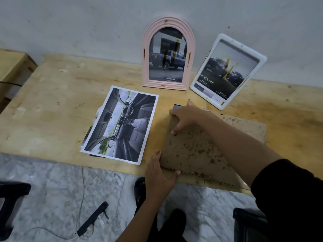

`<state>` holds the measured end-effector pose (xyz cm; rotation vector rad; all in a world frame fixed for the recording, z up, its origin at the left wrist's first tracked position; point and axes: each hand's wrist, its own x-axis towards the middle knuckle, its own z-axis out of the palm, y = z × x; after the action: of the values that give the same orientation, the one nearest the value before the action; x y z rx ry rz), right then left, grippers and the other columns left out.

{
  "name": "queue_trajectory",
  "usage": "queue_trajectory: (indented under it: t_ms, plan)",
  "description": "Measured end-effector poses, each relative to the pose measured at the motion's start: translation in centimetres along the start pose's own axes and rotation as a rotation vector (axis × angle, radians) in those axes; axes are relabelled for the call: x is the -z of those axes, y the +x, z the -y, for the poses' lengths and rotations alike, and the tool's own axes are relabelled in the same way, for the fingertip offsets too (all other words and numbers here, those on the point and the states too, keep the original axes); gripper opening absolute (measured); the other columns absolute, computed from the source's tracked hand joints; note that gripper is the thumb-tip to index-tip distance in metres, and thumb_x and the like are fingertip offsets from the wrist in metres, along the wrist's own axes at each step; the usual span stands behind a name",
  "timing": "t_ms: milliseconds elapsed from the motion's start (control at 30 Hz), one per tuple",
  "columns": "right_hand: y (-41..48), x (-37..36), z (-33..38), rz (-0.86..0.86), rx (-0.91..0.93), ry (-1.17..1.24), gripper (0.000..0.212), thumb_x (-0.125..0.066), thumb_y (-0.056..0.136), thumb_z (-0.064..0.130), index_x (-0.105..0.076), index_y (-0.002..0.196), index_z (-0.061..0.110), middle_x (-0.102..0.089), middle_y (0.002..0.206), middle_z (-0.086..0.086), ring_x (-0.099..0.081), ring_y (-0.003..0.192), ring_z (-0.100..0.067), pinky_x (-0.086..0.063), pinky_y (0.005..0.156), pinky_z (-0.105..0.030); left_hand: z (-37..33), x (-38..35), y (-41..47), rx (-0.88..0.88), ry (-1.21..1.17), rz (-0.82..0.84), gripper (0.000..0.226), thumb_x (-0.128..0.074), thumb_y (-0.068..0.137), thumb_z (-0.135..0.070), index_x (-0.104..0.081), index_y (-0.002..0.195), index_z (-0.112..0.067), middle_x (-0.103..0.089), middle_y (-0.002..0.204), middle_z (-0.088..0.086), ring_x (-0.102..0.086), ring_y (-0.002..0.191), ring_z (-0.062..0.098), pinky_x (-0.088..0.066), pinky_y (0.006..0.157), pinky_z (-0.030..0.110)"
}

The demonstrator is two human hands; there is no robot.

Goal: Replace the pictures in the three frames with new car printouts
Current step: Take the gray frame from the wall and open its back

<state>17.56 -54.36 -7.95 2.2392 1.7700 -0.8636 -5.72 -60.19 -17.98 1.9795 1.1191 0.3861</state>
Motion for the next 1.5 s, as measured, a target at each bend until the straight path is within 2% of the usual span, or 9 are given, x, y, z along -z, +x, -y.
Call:
queue_trajectory:
  t_ms: [133,300,433,533,667,767,933,1133,1500]
  plan:
    - [-0.9,0.0,0.3,-0.082,0.016,-0.063,0.041,-0.062,0.078,0.054,-0.046,0.098,0.022,-0.045,0.071,0.006,-0.034,0.092,-0.021,-0.024,0.079,-0.033,-0.7,0.0,0.2,0.019,0.049,0.018,0.094,-0.052,0.061,-0.065,-0.036,0.14,-0.016,-0.034,0.147,-0.002,-0.033,0.135,0.018,-0.028,0.111,0.036]
    - [0.4,-0.7,0.9,-0.002,-0.018,-0.08,0.03,-0.059,0.08,0.041,-0.044,0.089,0.016,-0.044,0.072,0.005,-0.046,0.082,-0.022,-0.027,0.099,-0.04,-0.9,-0.2,0.1,0.049,0.077,0.046,0.099,-0.047,0.057,-0.07,-0.032,0.141,-0.02,-0.025,0.151,-0.007,-0.024,0.138,0.014,-0.021,0.113,0.033]
    - [1.8,-0.1,1.8,0.191,-0.059,-0.035,0.042,-0.069,0.073,0.052,-0.042,0.071,0.02,-0.045,0.078,0.003,-0.047,0.085,-0.019,-0.042,0.084,-0.037,-0.8,-0.4,-0.1,0.045,0.114,0.067,0.1,-0.043,0.057,-0.074,-0.033,0.14,-0.02,-0.018,0.154,-0.007,-0.018,0.141,0.014,-0.015,0.114,0.033]
    - [2.0,0.9,1.9,0.253,-0.086,0.012,0.043,-0.073,0.071,0.051,-0.045,0.067,0.019,-0.045,0.073,0.003,-0.042,0.072,-0.015,-0.037,0.07,-0.031,-0.6,-0.7,0.0,0.055,0.106,0.068,0.098,-0.05,0.059,-0.071,-0.032,0.14,-0.019,-0.018,0.154,-0.006,-0.017,0.141,0.015,-0.016,0.114,0.035]
    - [2.1,1.0,2.0,0.291,-0.122,0.026,0.033,-0.071,0.077,0.037,-0.045,0.069,0.017,-0.045,0.074,0.002,-0.039,0.066,-0.015,-0.032,0.059,-0.028,-0.6,-0.7,0.1,0.052,0.068,0.08,0.094,-0.061,0.063,-0.06,-0.026,0.144,-0.027,-0.015,0.154,-0.006,-0.014,0.142,0.015,-0.011,0.114,0.035]
    - [2.7,0.1,2.5,0.322,-0.132,-0.014,0.028,-0.067,0.079,0.028,-0.044,0.069,0.016,-0.044,0.075,0.0,-0.04,0.067,-0.015,-0.033,0.058,-0.026,-0.7,-0.7,0.1,0.06,0.028,0.086,0.094,-0.063,0.062,-0.058,-0.021,0.144,-0.035,-0.014,0.154,-0.006,-0.013,0.142,0.016,-0.011,0.114,0.038]
    - [3.3,-0.7,3.1,0.343,-0.114,-0.073,0.036,-0.073,0.074,0.038,-0.045,0.069,0.017,-0.044,0.075,0.002,-0.041,0.065,-0.012,-0.036,0.057,-0.024,-0.9,-0.5,0.2,0.064,0.018,0.129,0.092,-0.059,0.062,-0.06,-0.005,0.136,-0.048,-0.007,0.155,-0.006,-0.006,0.143,0.015,-0.005,0.114,0.034]
    - [3.0,-0.3,2.6,0.341,-0.096,-0.008,0.034,-0.073,0.075,0.035,-0.045,0.068,0.017,-0.043,0.074,0.003,-0.038,0.065,-0.011,-0.032,0.057,-0.022,-0.7,-0.4,0.2,0.058,0.061,0.122,0.095,-0.06,0.065,-0.06,-0.016,0.146,-0.035,-0.007,0.156,-0.007,-0.005,0.143,0.014,-0.005,0.114,0.034]
    - [2.7,-1.3,1.4,0.202,-0.027,0.161,0.032,-0.065,0.075,0.021,-0.038,0.059,0.018,-0.038,0.064,0.002,-0.034,0.062,-0.014,-0.029,0.057,-0.025,-0.8,-0.6,0.3,0.085,0.028,0.089,0.093,-0.075,0.067,-0.049,-0.024,0.144,-0.033,-0.011,0.154,-0.011,-0.008,0.142,0.011,-0.007,0.115,0.033]
